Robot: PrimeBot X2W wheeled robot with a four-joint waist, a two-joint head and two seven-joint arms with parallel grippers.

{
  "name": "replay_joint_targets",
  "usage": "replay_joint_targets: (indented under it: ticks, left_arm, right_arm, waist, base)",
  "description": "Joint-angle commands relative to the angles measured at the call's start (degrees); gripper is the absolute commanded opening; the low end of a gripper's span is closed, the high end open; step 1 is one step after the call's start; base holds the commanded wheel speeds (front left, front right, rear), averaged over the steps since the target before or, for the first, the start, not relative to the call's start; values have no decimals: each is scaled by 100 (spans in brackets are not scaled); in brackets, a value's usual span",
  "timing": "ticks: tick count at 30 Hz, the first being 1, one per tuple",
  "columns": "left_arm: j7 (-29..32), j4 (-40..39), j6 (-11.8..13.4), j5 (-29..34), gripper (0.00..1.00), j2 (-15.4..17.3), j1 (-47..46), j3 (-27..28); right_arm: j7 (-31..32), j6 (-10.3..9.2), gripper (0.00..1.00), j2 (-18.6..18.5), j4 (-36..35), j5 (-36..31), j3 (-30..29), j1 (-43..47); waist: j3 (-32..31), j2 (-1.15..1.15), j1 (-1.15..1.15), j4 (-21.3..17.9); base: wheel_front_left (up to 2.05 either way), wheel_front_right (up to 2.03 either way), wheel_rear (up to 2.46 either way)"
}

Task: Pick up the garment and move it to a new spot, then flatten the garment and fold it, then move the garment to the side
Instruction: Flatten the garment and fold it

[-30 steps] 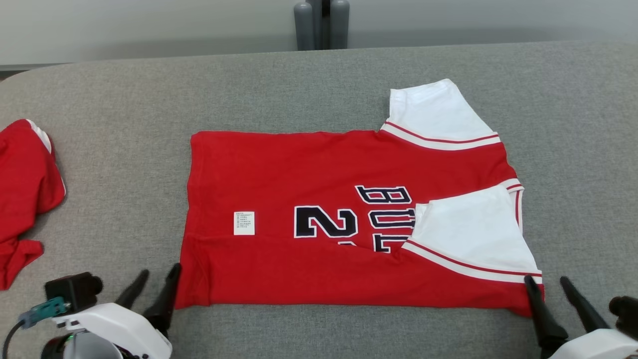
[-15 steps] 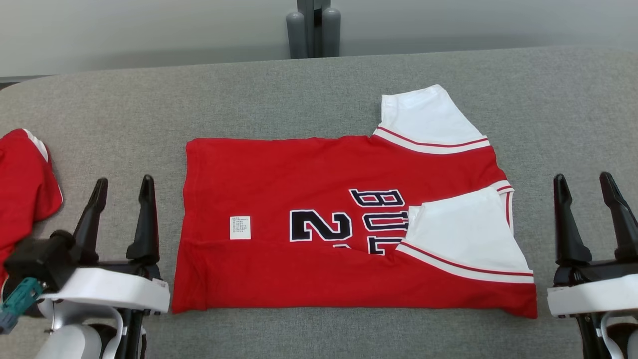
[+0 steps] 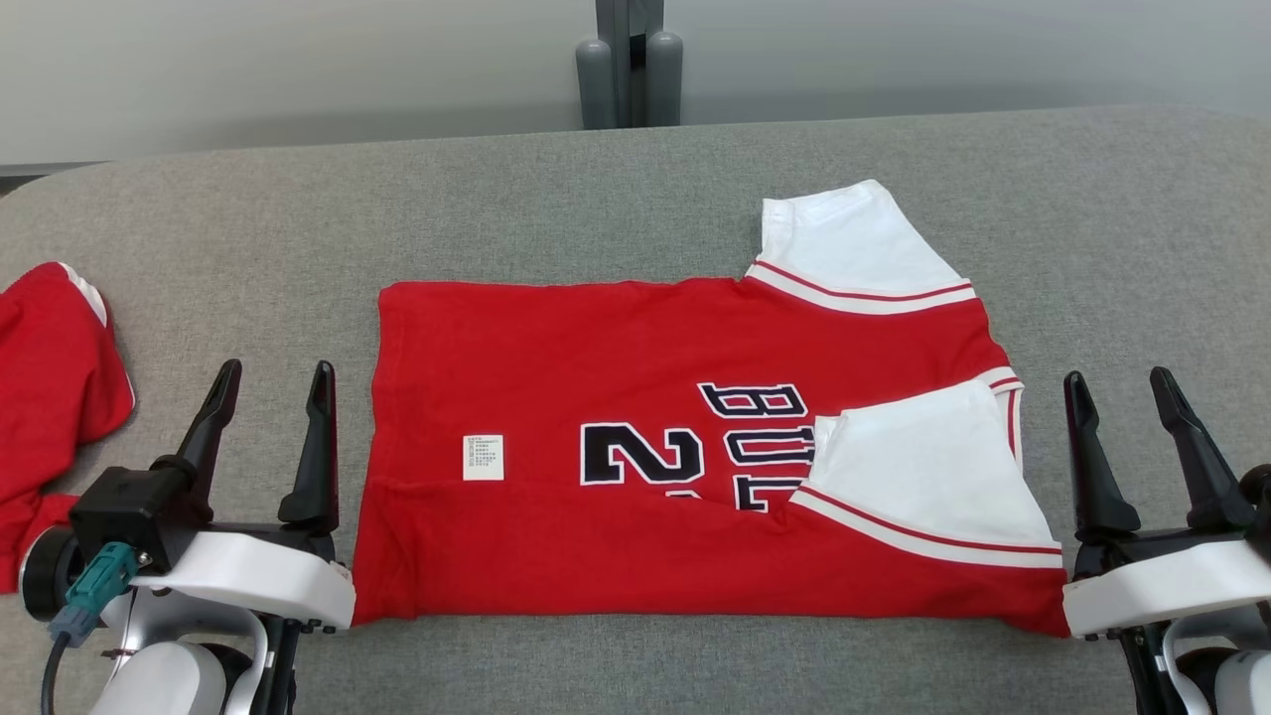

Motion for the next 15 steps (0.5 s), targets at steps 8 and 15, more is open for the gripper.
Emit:
replay_joint_targets:
  ticks: [8,15]
  left_arm:
    - [-25,103,-46,-77,100,19,-100,-3]
    - [115,70,-208,-264,100,-41,-544,10]
  right_arm:
    - [-52,-2,100,-25,116,73,-11,12]
    - [-23,-2,100,-24,111,121,105,-101]
  waist:
    - [2,0,0,9]
    - [86,0,0,-38]
  base:
    - [0,0,0]
    - [0,0,0]
